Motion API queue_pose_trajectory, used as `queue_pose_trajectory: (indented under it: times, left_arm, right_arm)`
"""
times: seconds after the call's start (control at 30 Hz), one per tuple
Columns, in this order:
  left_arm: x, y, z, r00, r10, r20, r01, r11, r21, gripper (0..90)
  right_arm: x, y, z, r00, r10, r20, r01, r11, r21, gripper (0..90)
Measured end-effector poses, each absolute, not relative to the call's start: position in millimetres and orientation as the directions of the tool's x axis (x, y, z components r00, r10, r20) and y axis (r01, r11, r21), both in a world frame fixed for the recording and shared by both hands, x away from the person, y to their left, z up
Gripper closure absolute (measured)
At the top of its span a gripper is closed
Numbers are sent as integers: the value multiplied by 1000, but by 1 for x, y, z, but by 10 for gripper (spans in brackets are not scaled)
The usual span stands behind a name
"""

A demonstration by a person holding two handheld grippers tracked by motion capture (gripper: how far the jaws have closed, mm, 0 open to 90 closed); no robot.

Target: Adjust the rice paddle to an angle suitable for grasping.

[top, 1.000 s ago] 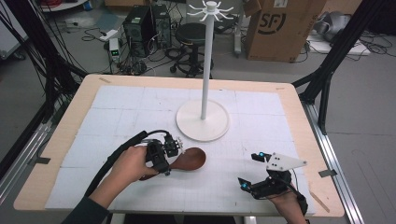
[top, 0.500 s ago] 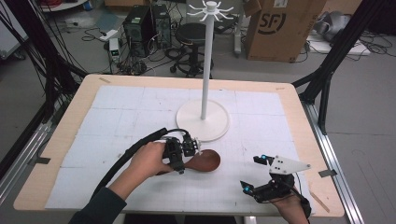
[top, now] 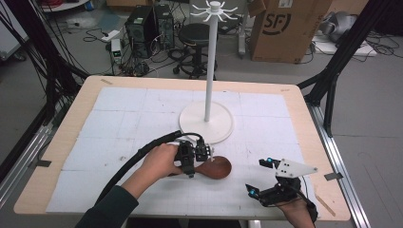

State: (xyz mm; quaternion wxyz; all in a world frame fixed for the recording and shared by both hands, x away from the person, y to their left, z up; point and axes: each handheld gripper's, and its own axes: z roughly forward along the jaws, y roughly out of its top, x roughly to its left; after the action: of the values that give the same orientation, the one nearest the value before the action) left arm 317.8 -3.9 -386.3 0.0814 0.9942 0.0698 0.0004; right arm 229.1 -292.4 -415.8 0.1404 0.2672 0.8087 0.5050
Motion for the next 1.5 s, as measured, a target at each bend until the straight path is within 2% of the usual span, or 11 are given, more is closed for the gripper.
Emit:
queue_pose_trajectory:
  times: [0.3,0.53,0.7,1.13,1.2,1.37,1.5]
  left_arm:
    - [317,-13,-393,996,83,-19,85,-981,173,784]
    - [320,-16,-394,997,80,-16,81,-982,168,784]
    - [319,-26,-395,999,36,-9,37,-986,162,783]
    - [322,-31,-401,1000,11,-11,12,-986,164,775]
    - [323,-31,-401,1000,11,-5,12,-986,164,754]
    - [325,-28,-399,1000,30,0,30,-983,181,632]
    - [324,-20,-391,999,40,13,37,-983,181,622]
  right_arm:
    - [229,-292,-416,-819,573,43,290,349,891,15]
    - [230,-293,-417,-817,575,42,292,349,891,15]
    - [230,-292,-417,-818,574,45,294,349,890,15]
    - [229,-294,-417,-816,576,48,298,347,889,15]
    - [229,-293,-417,-817,575,46,296,349,889,15]
    - [229,-293,-417,-817,575,47,297,350,889,15]
    - [229,-295,-417,-816,577,43,294,350,890,15]
